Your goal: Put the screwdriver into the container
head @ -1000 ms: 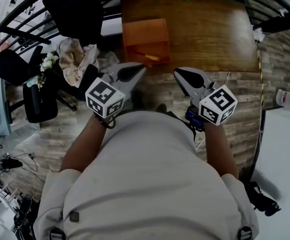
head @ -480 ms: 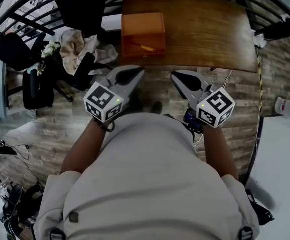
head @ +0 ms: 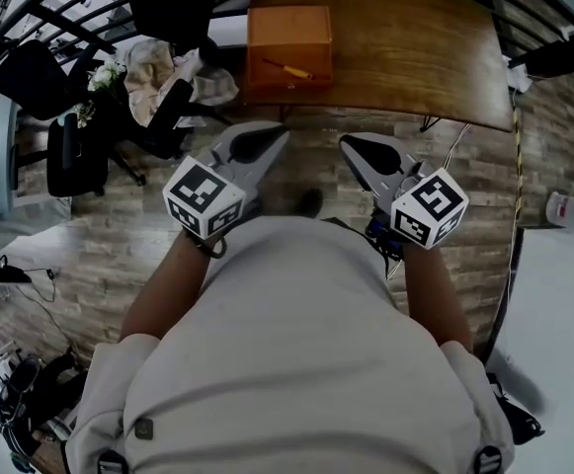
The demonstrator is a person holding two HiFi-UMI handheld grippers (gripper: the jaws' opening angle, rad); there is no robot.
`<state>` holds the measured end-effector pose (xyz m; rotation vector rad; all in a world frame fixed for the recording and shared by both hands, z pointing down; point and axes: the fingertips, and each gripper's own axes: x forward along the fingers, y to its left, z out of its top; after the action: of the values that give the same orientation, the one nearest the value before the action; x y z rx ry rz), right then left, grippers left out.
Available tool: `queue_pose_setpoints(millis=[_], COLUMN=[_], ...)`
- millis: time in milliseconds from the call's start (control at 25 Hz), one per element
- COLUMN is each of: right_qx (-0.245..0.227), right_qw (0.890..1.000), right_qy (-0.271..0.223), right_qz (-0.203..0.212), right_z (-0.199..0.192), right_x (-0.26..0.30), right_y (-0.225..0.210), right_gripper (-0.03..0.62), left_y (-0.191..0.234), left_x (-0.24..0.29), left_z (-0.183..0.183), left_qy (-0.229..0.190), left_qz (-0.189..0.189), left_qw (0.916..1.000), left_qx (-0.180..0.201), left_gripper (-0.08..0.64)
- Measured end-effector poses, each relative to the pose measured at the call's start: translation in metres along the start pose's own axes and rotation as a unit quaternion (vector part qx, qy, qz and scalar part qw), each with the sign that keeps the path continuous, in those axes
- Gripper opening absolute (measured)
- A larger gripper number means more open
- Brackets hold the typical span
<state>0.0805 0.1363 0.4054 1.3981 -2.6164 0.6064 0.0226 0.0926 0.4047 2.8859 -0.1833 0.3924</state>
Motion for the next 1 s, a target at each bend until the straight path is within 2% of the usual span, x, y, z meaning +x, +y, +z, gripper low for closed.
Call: queue_pose_setpoints(millis=[520, 1000], right_qx=[0.005, -0.005], right_qw=[0.999, 0.998], right_qy=[-0.003, -0.004], right_qz=[-0.032, -0.057], right_z=[-0.006, -0.001], right_x=[0.029, 0.066], right_y=[0.089, 0.136], right_gripper=[0.008, 0.008], left_y=[-0.009, 0.003], left_x=[-0.092, -0.149], left_z=[-0.010, -0.021], left_qy=[-0.007, -0.012], left_qz=[-0.027, -0.059], left_qw=[0.9995, 0.9980], left_qx=[0.013, 0.018], left_gripper=[0.003, 0.003])
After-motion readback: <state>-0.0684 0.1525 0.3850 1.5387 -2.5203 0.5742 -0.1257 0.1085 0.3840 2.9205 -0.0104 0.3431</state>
